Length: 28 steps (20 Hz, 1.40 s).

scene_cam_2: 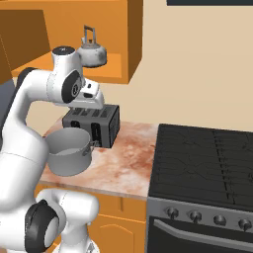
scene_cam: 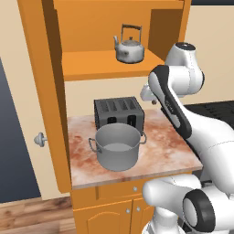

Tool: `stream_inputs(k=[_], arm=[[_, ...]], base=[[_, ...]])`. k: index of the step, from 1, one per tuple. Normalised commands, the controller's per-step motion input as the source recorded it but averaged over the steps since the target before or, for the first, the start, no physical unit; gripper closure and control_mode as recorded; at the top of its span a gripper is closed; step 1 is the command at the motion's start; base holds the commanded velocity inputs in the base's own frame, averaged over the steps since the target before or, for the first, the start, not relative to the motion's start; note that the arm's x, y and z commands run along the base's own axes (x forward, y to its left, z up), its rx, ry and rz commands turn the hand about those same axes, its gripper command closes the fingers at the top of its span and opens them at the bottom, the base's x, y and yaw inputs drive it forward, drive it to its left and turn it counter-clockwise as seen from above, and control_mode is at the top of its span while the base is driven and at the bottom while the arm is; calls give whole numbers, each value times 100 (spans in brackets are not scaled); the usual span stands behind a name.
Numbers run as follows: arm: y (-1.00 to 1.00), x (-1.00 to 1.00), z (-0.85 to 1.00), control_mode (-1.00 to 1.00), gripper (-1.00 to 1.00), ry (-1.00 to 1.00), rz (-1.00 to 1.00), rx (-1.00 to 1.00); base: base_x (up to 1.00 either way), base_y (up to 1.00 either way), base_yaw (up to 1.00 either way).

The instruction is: Pick the kettle from the cabinet and place it on a stove burner. Then pick the pot from the counter and place it on another stove burner. Finally, turn both burners on.

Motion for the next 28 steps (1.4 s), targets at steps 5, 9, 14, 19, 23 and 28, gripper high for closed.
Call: stream_inputs(k=[5, 9, 14, 19, 23, 28], arm=[[0, -2, 0, -100, -100, -2, 0, 0], [0, -7, 0, -100, -100, -14, 0, 0], [0, -10, 0, -100, -100, -13, 0, 0], [0, -3, 0, -100, -100, -6, 0, 0], [0, 0, 0, -100, -100, 0, 0, 0], [0, 0, 0, -100, -100, -1, 0, 0]], base=[[0, 0, 0], [0, 0, 0], [0, 0, 0], [0, 0, 0], [0, 0, 0], [0, 0, 0]])
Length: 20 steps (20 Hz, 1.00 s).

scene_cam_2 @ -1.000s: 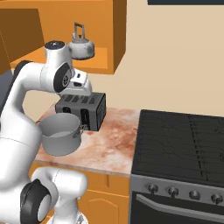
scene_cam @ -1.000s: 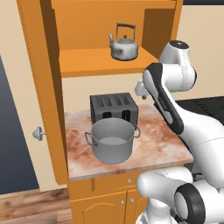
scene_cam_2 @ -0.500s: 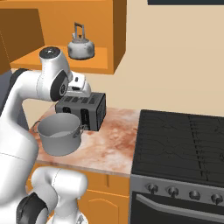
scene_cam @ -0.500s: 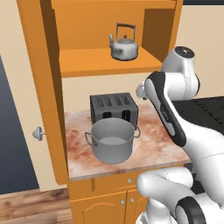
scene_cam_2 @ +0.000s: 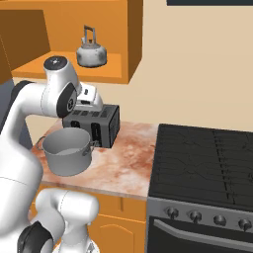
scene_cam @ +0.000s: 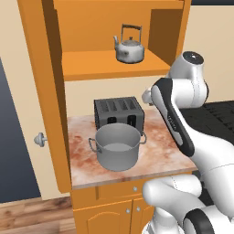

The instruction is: Pick the kettle from the cabinet and place it on a stove burner. Then pick the pot from the counter and place it on another stove burner. Finally, turn both burners on.

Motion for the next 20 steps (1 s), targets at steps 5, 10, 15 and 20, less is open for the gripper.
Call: stream_inputs(k=[5, 10, 15, 20], arm=[[0, -1, 5, -100, -100, -4, 0, 0], [0, 0, 22, -100, -100, -7, 0, 0], [0, 0, 28, -100, -100, -8, 0, 0], [0, 0, 33, -100, -100, -11, 0, 0]], base=[[0, 0, 0], [0, 0, 0], [0, 0, 0], [0, 0, 0]])
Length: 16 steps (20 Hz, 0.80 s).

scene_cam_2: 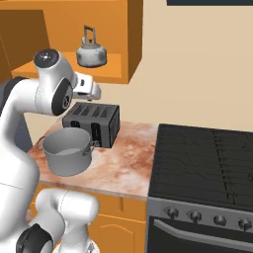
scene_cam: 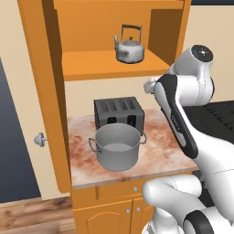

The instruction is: Pick the kettle from the cabinet and place it on a stove burner. Then pick the pot from the counter and place it on another stove burner. Finally, turn both burners on.

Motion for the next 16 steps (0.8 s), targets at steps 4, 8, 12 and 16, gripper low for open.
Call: stream_inputs(k=[4, 8, 12, 16], arm=[[0, 0, 39, -100, -100, -10, 0, 0], [0, 0, 41, -100, -100, -9, 0, 0], [0, 0, 38, -100, -100, -9, 0, 0], [0, 0, 34, -100, -100, -10, 0, 0]], base=[[0, 0, 0], [0, 0, 0], [0, 0, 0], [0, 0, 0]])
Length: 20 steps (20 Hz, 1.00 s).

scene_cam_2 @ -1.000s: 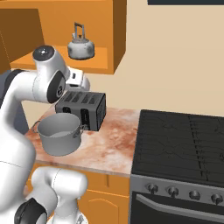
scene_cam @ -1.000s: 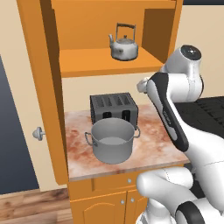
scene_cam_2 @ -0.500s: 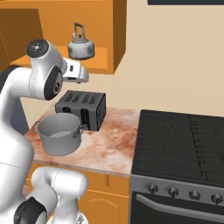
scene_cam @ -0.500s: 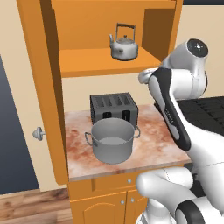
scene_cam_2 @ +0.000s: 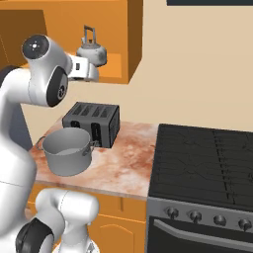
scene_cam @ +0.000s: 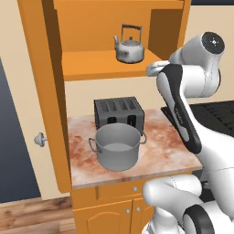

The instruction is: Pick the kettle from the cabinet and place it on a stove burner. Then pick the pot from the counter and place it on another stove burner. Finally, turn both burners on.

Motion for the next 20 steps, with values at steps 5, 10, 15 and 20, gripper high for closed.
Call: stream_inputs(k=[5, 10, 15, 20], arm=[[0, -15, 9, -100, -100, -20, 1, 0], [0, -14, 15, -100, -100, -23, 1, 0], [0, -2, 33, -100, -100, -12, 0, 0], [0, 0, 35, -100, -100, -8, 0, 0]], base=[[0, 0, 0], [0, 0, 0], [0, 0, 0], [0, 0, 0]])
